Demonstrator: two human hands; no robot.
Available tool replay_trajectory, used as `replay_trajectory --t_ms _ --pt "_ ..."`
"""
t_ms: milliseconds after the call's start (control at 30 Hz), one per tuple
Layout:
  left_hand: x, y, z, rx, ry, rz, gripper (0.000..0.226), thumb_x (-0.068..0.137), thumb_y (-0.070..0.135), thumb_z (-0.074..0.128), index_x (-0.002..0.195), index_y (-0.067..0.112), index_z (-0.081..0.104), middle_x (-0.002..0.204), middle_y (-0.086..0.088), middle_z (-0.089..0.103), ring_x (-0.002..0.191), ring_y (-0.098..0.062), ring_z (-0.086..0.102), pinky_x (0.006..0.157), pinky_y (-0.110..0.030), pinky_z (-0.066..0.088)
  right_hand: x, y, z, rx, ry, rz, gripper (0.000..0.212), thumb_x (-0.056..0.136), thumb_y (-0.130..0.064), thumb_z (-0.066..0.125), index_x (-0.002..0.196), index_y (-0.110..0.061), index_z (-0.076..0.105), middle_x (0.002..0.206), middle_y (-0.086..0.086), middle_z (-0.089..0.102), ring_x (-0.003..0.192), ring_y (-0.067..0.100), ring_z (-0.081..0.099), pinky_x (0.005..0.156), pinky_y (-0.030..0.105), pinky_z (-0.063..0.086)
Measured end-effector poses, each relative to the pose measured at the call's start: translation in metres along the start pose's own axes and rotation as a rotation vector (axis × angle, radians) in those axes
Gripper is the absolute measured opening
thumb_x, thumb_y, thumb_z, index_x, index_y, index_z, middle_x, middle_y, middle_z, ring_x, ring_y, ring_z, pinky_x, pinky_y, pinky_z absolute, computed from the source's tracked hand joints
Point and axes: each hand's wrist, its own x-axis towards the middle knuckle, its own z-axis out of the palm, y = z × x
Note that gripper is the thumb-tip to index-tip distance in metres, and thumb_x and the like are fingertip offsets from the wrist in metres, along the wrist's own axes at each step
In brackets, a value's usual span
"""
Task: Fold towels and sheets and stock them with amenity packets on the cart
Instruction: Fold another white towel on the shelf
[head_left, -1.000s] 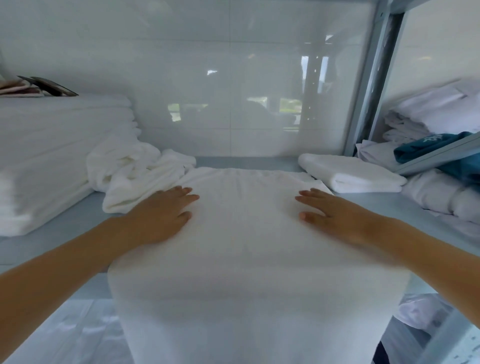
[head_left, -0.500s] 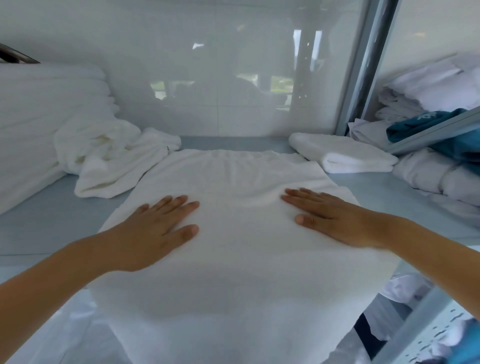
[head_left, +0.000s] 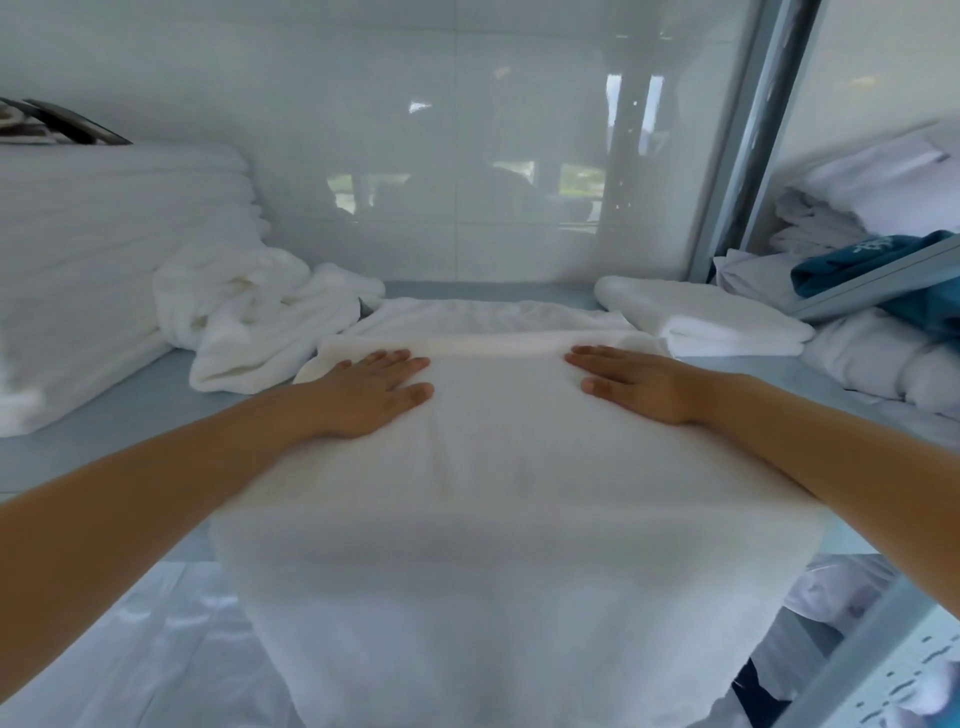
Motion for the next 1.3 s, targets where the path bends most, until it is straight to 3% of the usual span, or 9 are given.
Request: replay_trajectory --t_ms 133,233,300,467,567,667,767,1033,1300 --pt "0.003 -0.002 0.005 -0.008 0.034 -0.013 0.069 0.099 0.071 0.017 0.161 0.043 0.008 0.171 0.011 0.0 0.157 -0.013 0.0 0.126 -0.047 0.003 -0.01 -0.012 0.0 -0.123 0.118 0.07 0.063 0.103 -0.062 0.032 0.16 -0.035 0.028 0.169 -0.011 0.016 0.156 0.011 0.013 0.127 0.035 0.007" --pt "0.003 -0.007 0.008 -0.027 0.044 -0.009 0.08 0.089 0.08 0.012 0.161 0.044 0.011 0.171 0.012 0.003 0.157 -0.012 0.002 0.126 -0.047 0.005 -0.038 -0.031 0.019 0.081 0.177 -0.006 0.063 0.097 -0.066 0.039 0.155 -0.041 0.038 0.164 -0.021 0.025 0.151 0.0 0.02 0.126 0.026 0.008" --pt "0.001 -0.008 0.009 -0.049 0.046 0.003 0.084 0.086 0.081 0.013 0.161 0.044 0.015 0.17 0.011 0.006 0.157 -0.012 0.004 0.126 -0.046 0.007 -0.06 -0.039 0.03 0.164 0.138 -0.035 0.068 0.093 -0.076 0.032 0.155 -0.049 0.033 0.161 -0.032 0.02 0.149 -0.008 0.014 0.123 0.022 0.005" --pt "-0.019 0.004 -0.001 0.078 0.261 0.028 0.058 0.105 0.053 0.036 0.159 0.032 0.031 0.169 0.004 0.019 0.155 -0.015 0.017 0.125 -0.038 0.017 -0.078 -0.033 0.029 0.167 0.123 -0.018 0.057 0.102 -0.06 0.034 0.157 -0.046 0.027 0.163 -0.03 0.015 0.149 -0.012 0.005 0.115 0.01 -0.003" --pt "-0.062 0.028 0.006 -0.047 0.343 0.136 0.061 0.1 0.062 0.033 0.156 0.039 0.033 0.164 0.021 0.022 0.15 -0.001 0.018 0.12 -0.023 0.016 -0.077 -0.033 0.031 0.12 0.116 -0.039 0.057 0.104 -0.058 0.03 0.159 -0.045 0.024 0.165 -0.027 0.013 0.151 -0.008 0.005 0.117 0.013 -0.003" --pt "-0.103 0.06 0.026 -0.117 0.193 0.24 0.075 0.09 0.084 0.011 0.157 0.05 0.015 0.158 0.037 0.008 0.144 0.019 -0.001 0.117 -0.016 0.003 -0.075 -0.033 0.031 0.113 0.118 -0.04 0.057 0.103 -0.059 0.029 0.159 -0.045 0.024 0.165 -0.027 0.013 0.15 -0.009 0.005 0.116 0.012 -0.003" --pt "-0.11 0.065 0.031 -0.032 0.12 0.215 0.073 0.092 0.079 0.004 0.159 0.051 0.003 0.164 0.031 -0.006 0.15 0.009 -0.01 0.126 -0.031 0.001 -0.078 -0.03 0.029 0.135 0.098 -0.053 0.059 0.1 -0.063 0.029 0.158 -0.048 0.024 0.164 -0.029 0.013 0.15 -0.01 0.004 0.12 0.017 -0.001" --pt "-0.14 0.035 0.032 0.028 0.139 0.121 0.075 0.082 0.089 -0.005 0.153 0.062 -0.006 0.161 0.038 -0.012 0.147 0.014 -0.016 0.122 -0.024 -0.003 -0.112 -0.008 0.026 0.167 0.102 -0.111 0.058 0.097 -0.067 0.032 0.153 -0.057 0.024 0.159 -0.043 0.01 0.142 -0.026 -0.001 0.105 -0.005 -0.007" --pt "-0.158 0.043 0.039 0.071 0.246 0.117 0.071 0.09 0.083 0.005 0.156 0.057 0.001 0.163 0.035 -0.003 0.151 0.01 -0.007 0.125 -0.03 0.008 -0.131 -0.01 0.028 -0.015 0.092 -0.29 0.08 0.09 -0.086 0.034 0.157 -0.056 0.002 0.162 -0.039 -0.006 0.149 -0.014 -0.008 0.122 0.024 0.003"
